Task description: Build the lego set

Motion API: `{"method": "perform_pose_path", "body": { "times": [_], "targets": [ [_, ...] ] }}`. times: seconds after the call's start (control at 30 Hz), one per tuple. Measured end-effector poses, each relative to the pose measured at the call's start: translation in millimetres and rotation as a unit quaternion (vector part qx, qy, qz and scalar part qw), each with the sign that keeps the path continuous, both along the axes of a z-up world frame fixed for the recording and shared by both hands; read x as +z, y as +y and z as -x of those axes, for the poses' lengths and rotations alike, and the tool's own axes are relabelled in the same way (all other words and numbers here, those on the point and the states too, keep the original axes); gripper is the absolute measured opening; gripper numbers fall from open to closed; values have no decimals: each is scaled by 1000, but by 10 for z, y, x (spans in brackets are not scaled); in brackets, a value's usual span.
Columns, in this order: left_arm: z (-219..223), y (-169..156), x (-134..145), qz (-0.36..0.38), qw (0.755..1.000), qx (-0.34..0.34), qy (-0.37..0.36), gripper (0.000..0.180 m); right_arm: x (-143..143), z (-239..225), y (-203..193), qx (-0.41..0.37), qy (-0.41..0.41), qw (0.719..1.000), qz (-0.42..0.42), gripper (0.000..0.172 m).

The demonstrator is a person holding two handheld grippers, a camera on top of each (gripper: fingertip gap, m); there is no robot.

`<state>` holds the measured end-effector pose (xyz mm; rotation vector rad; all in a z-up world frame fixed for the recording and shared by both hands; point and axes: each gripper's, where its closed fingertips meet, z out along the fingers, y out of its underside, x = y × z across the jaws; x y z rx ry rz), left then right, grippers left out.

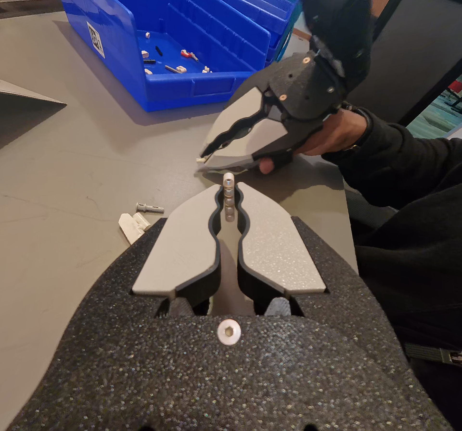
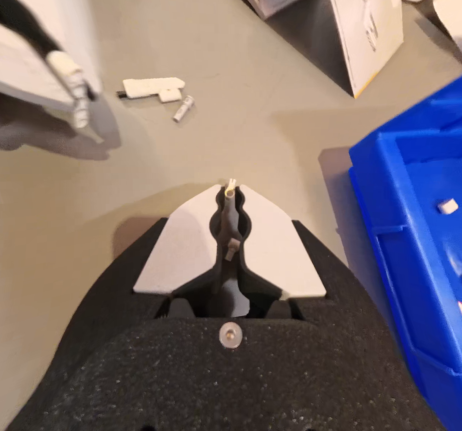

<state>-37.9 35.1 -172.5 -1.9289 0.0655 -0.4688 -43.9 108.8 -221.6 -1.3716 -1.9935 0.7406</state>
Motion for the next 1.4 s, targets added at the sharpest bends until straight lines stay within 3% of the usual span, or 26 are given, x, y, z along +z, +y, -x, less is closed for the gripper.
{"method": "perform_pose_path", "body": {
  "times": [0.27,0.43,0.6,0.8,1.4],
  "targets": [
    [-7,-31,-62,6,997,-42,57,8,409,-96,-545,172,82,982,-11,7],
    [-58,-92,-91,4,991,-100,86,8,482,-125,-722,265,91,960,1,7],
    [-13,-103,-55,-10,990,-112,87,8,511,-87,-778,332,88,939,12,7],
    [2,-114,-25,-23,990,-120,68,7,566,-55,-793,369,96,921,84,7],
    [-63,-125,-113,-5,984,-133,116,8,553,-91,-879,381,105,914,92,6]
  ]
}}
